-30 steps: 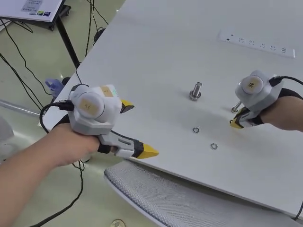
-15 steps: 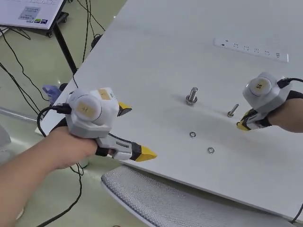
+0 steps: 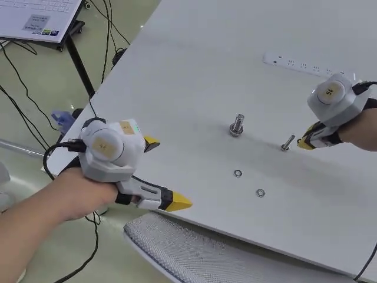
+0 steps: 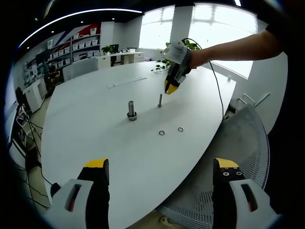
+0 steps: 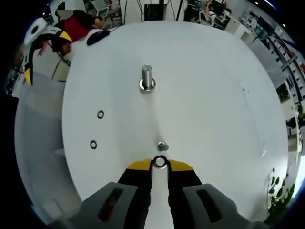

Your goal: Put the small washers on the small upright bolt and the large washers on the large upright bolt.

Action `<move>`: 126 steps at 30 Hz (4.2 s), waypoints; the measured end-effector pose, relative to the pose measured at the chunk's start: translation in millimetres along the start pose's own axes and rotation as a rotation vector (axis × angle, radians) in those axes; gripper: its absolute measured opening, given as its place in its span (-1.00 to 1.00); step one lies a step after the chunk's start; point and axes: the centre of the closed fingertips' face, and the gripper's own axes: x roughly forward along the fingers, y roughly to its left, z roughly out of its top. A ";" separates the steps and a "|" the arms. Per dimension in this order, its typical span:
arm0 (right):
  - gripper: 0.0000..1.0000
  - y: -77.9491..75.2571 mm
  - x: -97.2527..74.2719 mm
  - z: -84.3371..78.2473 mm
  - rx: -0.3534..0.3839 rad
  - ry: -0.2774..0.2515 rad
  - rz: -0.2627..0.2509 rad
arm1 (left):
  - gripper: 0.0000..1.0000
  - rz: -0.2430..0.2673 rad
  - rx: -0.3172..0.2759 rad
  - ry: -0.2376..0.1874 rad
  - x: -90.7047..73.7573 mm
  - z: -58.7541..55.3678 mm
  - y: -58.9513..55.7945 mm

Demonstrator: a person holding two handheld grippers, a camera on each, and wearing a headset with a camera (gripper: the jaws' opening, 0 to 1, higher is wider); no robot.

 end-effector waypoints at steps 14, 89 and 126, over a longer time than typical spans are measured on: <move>-0.75 -8.1 2.3 18.1 -0.025 0.000 0.002 | 0.88 -0.005 -0.013 0.004 0.0 -3.4 -1.9; -0.74 -1.9 62.2 2.3 -0.033 0.078 0.036 | 0.91 -0.017 -0.044 0.031 1.9 -17.7 10.2; -0.57 -8.3 46.1 12.8 -0.052 0.034 0.016 | 0.89 0.002 -0.046 0.016 -6.7 -14.6 10.8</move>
